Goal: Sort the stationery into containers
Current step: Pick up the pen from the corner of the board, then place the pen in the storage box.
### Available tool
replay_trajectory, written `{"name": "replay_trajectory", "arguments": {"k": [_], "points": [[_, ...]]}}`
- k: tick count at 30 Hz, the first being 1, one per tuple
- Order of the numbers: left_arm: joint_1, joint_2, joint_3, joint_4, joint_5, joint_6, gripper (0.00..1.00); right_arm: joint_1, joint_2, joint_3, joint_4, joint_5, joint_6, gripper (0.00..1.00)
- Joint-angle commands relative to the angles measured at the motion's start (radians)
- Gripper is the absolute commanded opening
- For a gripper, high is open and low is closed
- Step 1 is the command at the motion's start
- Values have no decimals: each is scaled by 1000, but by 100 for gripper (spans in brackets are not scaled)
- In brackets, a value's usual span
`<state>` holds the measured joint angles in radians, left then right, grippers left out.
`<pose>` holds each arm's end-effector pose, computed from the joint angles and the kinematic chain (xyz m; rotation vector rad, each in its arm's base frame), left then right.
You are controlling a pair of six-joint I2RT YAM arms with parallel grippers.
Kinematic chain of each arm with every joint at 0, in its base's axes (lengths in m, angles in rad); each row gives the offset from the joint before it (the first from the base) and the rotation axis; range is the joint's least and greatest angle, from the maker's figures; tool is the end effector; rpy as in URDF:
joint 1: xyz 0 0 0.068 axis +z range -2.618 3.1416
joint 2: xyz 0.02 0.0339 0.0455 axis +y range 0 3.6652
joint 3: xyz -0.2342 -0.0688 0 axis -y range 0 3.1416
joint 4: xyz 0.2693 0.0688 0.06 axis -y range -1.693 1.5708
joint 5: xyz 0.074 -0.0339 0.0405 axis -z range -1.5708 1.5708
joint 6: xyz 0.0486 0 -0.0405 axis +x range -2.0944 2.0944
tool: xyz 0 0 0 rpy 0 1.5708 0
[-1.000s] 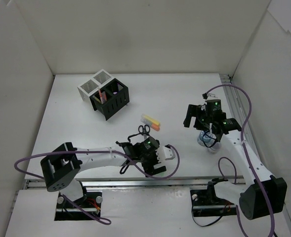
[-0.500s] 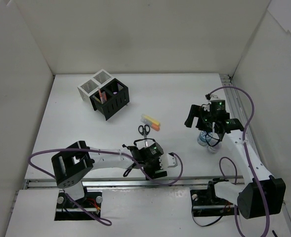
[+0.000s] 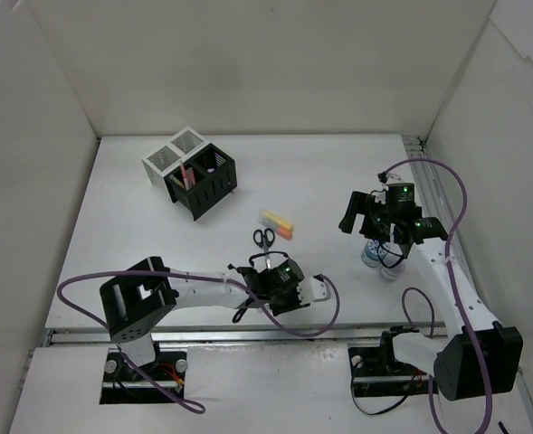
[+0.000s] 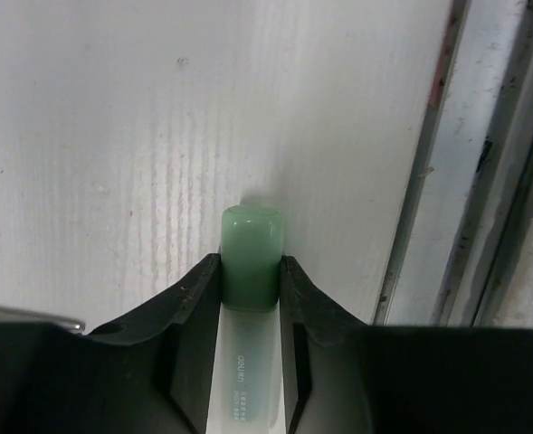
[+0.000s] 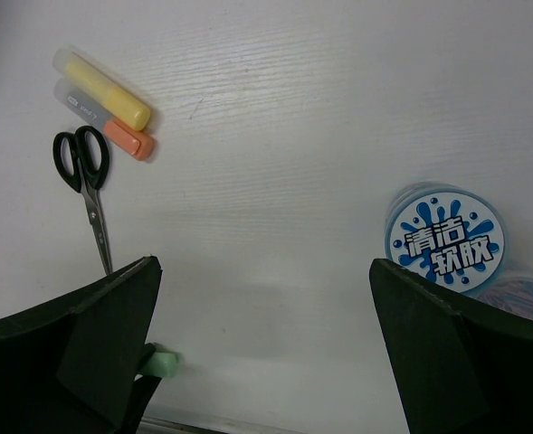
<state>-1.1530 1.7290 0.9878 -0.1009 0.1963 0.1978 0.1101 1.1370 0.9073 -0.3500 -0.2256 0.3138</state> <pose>0.1443 -0.3485 0.1164 1.6378 1.8941 -0.6575 0.2960 0.0437 0.2566 0.0884 2.1723 0.4871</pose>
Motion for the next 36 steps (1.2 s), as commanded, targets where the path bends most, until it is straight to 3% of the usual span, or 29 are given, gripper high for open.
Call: {"name": "replay_trajectory", "arguments": {"k": [1, 5, 11, 17, 22, 27, 36], "points": [[6, -74, -18, 44, -108, 12, 0, -13, 3, 2, 28, -8, 1, 98], [74, -159, -24, 93, -185, 18, 0, -18, 0, 4, 26, -15, -1, 98], [266, -330, -37, 289, -274, 51, 0, -16, -26, -5, 46, -26, -10, 98], [559, -410, -23, 570, -168, -38, 0, -18, -68, -27, 80, -37, -10, 98], [774, -286, 100, 699, -5, -110, 0, -16, -74, -27, 97, -76, -27, 98], [892, -130, 163, 958, 216, -234, 2, -21, -72, -21, 117, -96, -42, 98], [987, 133, 327, 1122, 244, -406, 6, -18, -48, -15, 126, -77, -54, 98]]}}
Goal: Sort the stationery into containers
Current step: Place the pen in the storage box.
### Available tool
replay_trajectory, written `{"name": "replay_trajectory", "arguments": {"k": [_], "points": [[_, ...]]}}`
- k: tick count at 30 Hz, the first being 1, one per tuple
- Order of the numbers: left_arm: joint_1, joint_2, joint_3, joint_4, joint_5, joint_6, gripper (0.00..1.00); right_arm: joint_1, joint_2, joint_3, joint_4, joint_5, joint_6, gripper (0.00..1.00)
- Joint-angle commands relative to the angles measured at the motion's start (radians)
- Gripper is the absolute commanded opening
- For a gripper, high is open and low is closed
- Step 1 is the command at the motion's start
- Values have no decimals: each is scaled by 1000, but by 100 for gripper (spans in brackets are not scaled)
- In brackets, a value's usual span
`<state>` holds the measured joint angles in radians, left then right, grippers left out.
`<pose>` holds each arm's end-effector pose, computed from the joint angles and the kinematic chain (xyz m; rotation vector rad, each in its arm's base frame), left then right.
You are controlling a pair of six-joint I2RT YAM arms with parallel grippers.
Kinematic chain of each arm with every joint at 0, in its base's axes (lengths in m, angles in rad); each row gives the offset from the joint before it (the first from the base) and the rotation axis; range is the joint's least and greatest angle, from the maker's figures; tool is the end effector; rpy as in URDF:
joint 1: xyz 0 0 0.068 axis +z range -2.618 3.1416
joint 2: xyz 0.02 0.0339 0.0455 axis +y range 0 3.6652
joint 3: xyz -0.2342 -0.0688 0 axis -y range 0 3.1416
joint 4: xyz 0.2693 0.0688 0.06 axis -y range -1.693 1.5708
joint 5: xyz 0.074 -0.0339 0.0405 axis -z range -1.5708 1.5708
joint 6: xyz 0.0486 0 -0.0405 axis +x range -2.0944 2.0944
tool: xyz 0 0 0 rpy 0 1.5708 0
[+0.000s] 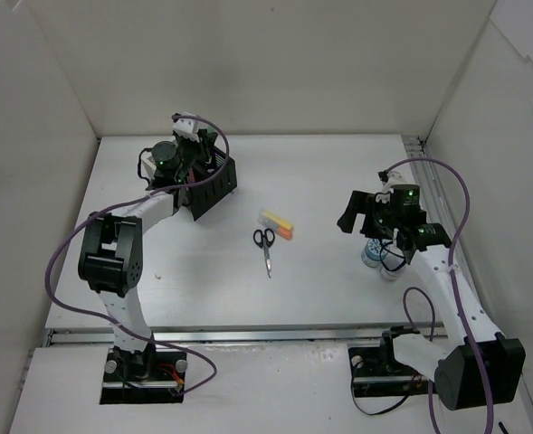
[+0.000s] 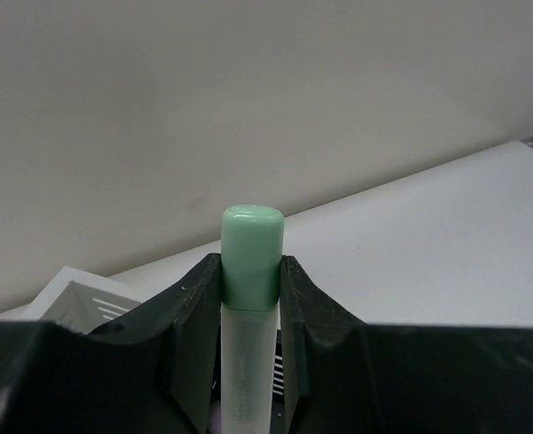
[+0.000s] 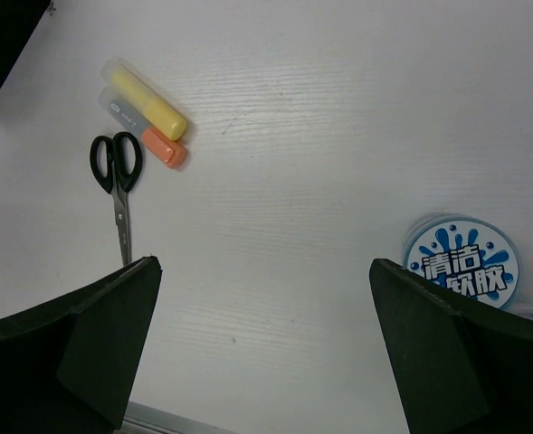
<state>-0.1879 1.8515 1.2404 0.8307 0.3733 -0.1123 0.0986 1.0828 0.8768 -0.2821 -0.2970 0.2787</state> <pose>0.4449 -0.1026 0.2591 0.3683 1.3346 -0.5031 0.2897 0.0429 0.2675 0.0007 2.0791 0.5378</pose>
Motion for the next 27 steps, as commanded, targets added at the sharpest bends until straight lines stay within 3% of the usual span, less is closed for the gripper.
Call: {"name": "replay_trajectory", "arguments": {"k": [1, 8, 10, 11, 12, 15, 18, 27], "points": [[33, 26, 79, 229, 73, -110, 8, -7, 17, 17, 58, -5, -21, 98], [33, 86, 67, 260, 69, -127, 12, -5, 51, 27, 61, 10, -18, 98], [33, 75, 30, 286, 59, -125, 18, 3, 63, 25, 66, 16, -33, 98], [33, 58, -4, 291, 52, -131, 23, 7, 68, 27, 67, 25, -44, 98], [33, 52, -18, 294, 56, -147, 37, 38, 72, 30, 67, 38, -71, 98], [33, 31, -51, 277, 49, -156, 56, 98, 103, 40, 66, 87, -96, 98], [44, 14, -71, 263, 42, -171, 63, 139, 137, 59, 67, 131, -107, 98], [44, -95, -134, 242, 58, -178, 69, 276, 241, 125, 67, 329, -162, 98]]}}
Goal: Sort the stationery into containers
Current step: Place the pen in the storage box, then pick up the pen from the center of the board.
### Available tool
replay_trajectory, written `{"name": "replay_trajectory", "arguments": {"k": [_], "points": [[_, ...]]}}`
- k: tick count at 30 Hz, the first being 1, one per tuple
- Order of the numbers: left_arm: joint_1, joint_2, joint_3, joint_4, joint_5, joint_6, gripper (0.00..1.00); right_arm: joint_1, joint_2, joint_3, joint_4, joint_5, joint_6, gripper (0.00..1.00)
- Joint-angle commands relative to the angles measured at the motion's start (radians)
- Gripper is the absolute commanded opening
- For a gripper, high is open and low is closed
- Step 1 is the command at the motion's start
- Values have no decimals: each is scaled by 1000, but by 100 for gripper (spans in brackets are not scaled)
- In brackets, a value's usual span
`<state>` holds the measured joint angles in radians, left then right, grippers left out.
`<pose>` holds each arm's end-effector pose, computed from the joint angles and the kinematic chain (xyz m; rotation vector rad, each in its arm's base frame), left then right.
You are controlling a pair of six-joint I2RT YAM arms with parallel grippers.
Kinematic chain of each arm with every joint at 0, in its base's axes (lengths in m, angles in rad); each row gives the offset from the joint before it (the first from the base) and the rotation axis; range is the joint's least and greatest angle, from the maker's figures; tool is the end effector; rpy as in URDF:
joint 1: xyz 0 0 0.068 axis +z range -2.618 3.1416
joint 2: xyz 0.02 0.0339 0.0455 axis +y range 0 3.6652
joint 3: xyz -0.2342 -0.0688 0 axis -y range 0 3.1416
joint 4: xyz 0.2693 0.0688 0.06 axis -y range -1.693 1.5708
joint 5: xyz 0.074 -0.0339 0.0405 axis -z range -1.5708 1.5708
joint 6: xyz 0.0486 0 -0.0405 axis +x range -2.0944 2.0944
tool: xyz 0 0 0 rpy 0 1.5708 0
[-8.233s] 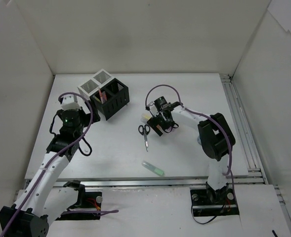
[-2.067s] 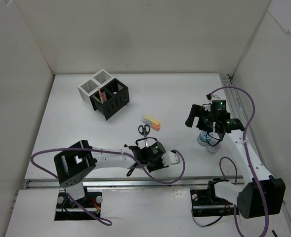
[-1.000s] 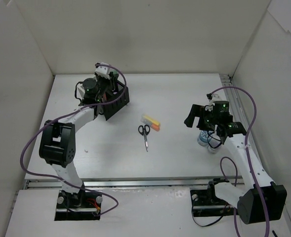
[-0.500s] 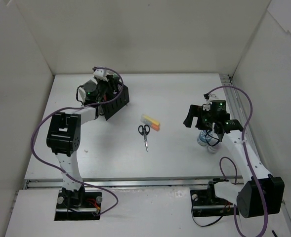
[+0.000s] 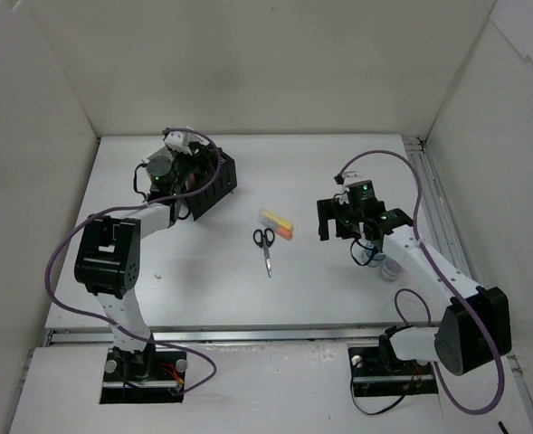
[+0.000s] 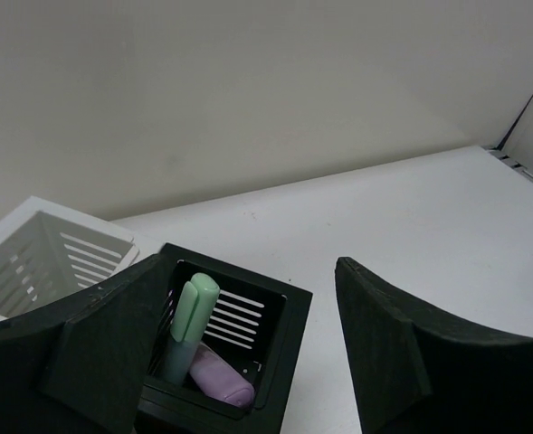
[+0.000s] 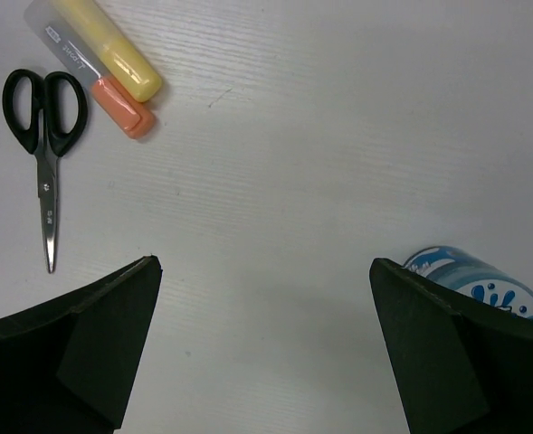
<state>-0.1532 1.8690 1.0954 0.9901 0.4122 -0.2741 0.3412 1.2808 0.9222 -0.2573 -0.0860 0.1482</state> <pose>0.4310 -0.0863 0.2176 0.2702 1.3754 -0.6349 0.3060 0.1131 0.2289 -0.2616 2.1928 0.3689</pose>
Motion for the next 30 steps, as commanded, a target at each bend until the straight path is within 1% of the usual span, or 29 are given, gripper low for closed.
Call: {"name": "replay_trajectory", "arguments": {"k": [1, 2, 4, 5, 6, 7, 8, 9, 10, 11, 12, 13, 14, 15, 17, 18, 19, 20, 21, 22, 23, 24, 27, 30], "points": [[9, -141, -3, 79, 23, -16, 71, 42, 58, 90, 41, 127, -36, 98], [9, -162, -9, 73, 28, -13, 73, 57, 78, 104, 44, 135, -41, 98], [9, -223, -34, 38, 39, -16, 79, 71, 138, 151, 47, 143, -55, 98], [9, -247, -43, 21, 48, -11, 89, 85, 164, 168, 47, 143, -65, 98], [9, -275, -52, -25, 51, -13, 95, 85, 220, 211, 46, 140, -71, 98], [9, -339, -72, -54, 54, -14, 100, 103, 247, 233, 46, 132, -82, 98], [9, -373, -81, -89, 54, -10, 99, 117, 277, 253, 46, 126, -107, 98], [9, -449, -101, -179, 53, -10, 100, 122, 337, 294, 44, 117, -116, 98], [9, -485, -114, -233, 48, -11, 100, 127, 365, 315, 44, 111, -128, 98], [9, -526, -124, -342, 28, -8, 100, 145, 421, 358, 44, 114, -137, 98], [9, -560, -140, -396, 16, -4, 99, 153, 449, 381, 44, 124, -174, 98], [0, -638, -187, -439, 10, 6, 99, 156, 475, 403, 44, 127, -186, 98], [0, -678, -219, -493, -16, 15, 99, 168, 524, 438, 44, 127, -214, 98], [-12, -756, -295, -507, -30, 13, 100, 171, 551, 457, 44, 127, -226, 98], [-25, -839, -371, -548, -88, 6, 100, 185, 594, 492, 41, 146, -252, 98], [-37, -923, -440, -597, -104, -25, 99, 193, 632, 516, 39, 155, -262, 98], [-37, -962, -480, -616, -130, -36, 99, 199, 649, 530, 38, 166, -266, 98], [-37, -1003, -517, -625, -128, -40, 100, 203, 669, 552, 36, 173, -278, 98], [-46, -1087, -593, -633, -130, -43, 100, 206, 698, 561, 29, 183, -285, 98], [-46, -1126, -626, -640, -150, -62, 99, 211, 710, 570, 24, 187, -289, 98], [-46, -1163, -647, -654, -161, -69, 99, 214, 732, 586, 15, 189, -295, 98], [-46, -1235, -663, -703, -171, -77, 99, 214, 744, 593, 13, 199, -294, 98], [-55, -1336, -681, -795, -208, -94, 99, 225, 781, 619, -6, 226, -295, 98], [-55, -1392, -684, -841, -220, -99, 100, 223, 818, 661, -40, 236, -288, 98]]}}
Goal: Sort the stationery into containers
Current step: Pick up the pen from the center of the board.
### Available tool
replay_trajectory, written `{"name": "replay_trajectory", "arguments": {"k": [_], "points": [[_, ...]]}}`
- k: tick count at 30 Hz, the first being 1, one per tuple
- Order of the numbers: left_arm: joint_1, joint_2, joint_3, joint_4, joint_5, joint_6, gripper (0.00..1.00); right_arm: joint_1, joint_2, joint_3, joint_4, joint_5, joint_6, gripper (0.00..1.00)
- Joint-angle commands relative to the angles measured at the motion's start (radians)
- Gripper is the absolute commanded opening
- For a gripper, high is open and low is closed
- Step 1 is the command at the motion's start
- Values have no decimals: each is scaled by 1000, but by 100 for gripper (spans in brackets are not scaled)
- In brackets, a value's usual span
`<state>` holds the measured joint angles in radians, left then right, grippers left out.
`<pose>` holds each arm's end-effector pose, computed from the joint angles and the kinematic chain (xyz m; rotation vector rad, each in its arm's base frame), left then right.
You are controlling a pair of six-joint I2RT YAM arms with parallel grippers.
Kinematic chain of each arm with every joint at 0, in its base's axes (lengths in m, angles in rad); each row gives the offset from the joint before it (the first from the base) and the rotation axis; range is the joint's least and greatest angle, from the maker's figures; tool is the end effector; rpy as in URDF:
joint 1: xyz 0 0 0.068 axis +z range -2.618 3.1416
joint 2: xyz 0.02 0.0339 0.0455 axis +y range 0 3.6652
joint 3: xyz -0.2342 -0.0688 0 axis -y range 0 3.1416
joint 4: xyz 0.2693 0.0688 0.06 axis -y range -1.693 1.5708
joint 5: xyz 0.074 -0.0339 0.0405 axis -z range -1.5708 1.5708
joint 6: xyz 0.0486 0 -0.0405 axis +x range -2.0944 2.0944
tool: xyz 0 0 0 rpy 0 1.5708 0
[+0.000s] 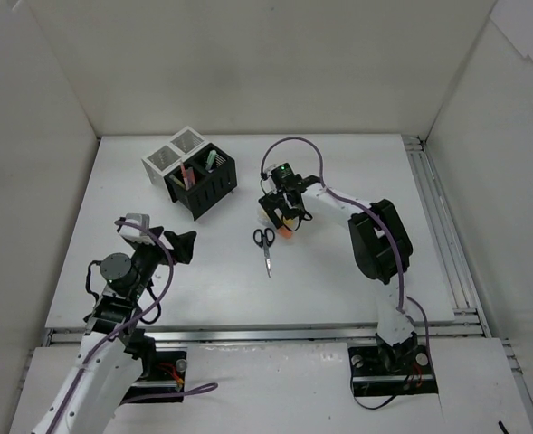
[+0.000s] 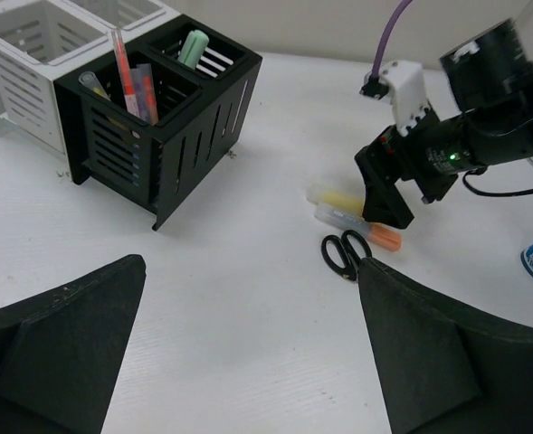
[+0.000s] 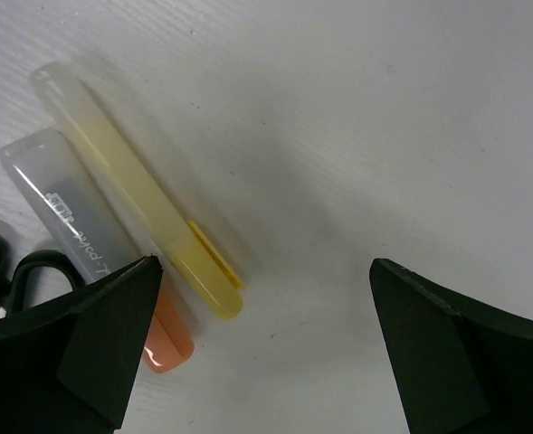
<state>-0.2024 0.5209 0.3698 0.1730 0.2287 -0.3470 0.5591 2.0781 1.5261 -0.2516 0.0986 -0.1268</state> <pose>0.2069 -0.0537 0.2515 0.0705 1.5801 -0.6092 0.4090 0.2503 0.1400 -0.7528 2.2486 0.0910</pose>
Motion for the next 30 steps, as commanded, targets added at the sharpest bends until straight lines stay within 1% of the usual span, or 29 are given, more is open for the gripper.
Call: {"name": "replay_trajectory", "arguments": {"k": [1, 4, 6, 8, 9, 11, 12, 13, 14, 17, 18, 19, 20, 22, 24, 25, 26, 27, 28, 29, 30], "points": [[-6, -53, 41, -33, -49, -26, 99, 7, 30, 65, -49, 55, -13, 96], [-6, -68, 47, -62, -61, -24, 100, 9, 57, 101, -81, 32, -23, 92], [-6, -68, 49, -69, -65, -20, 100, 9, 71, 114, -100, -5, -28, 87], [-6, -65, 49, -70, -68, -18, 100, 7, 80, 123, -115, -48, -51, 85], [-6, -64, 50, -67, -59, -12, 100, 7, 82, 126, -123, -91, -78, 80], [-6, -56, 52, -66, -49, -3, 99, 9, 89, 140, -141, -184, -103, 75], [-6, -58, 54, -66, -46, 2, 99, 7, 92, 144, -149, -200, -112, 69], [-6, -58, 54, -67, -40, 5, 99, 7, 106, 158, -161, -207, -117, 65], [-6, -59, 54, -70, -42, 5, 100, 5, 114, 167, -167, -214, -114, 52], [-6, -71, 54, -81, -40, 13, 99, 1, 138, 184, -189, -229, -97, 35], [-6, -79, 54, -82, -43, 14, 100, -4, 142, 189, -190, -234, -91, 27], [-6, -82, 54, -84, -43, 14, 100, -4, 145, 189, -192, -240, -85, 24], [-6, -93, 54, -90, -43, 17, 99, -8, 146, 189, -192, -253, -83, 17], [-6, -104, 54, -93, -45, 17, 99, -11, 143, 187, -192, -255, -91, 13], [-6, -114, 55, -102, -45, 20, 100, -7, 129, 186, -190, -260, -100, 12], [-6, -117, 55, -104, -40, 22, 100, -8, 117, 184, -190, -266, -124, 14], [-6, -124, 52, -102, -35, 23, 100, -8, 111, 184, -190, -273, -135, 23], [-6, -127, 50, -102, -29, 23, 100, -4, 109, 189, -190, -272, -161, 23], [-6, -128, 49, -101, -28, 23, 99, -2, 111, 203, -190, -263, -169, 22], [-6, -131, 46, -102, -26, 23, 100, -2, 114, 209, -190, -252, -178, 17], [-6, -134, 46, -105, -23, 26, 100, -1, 117, 215, -193, -258, -192, 16]]}}
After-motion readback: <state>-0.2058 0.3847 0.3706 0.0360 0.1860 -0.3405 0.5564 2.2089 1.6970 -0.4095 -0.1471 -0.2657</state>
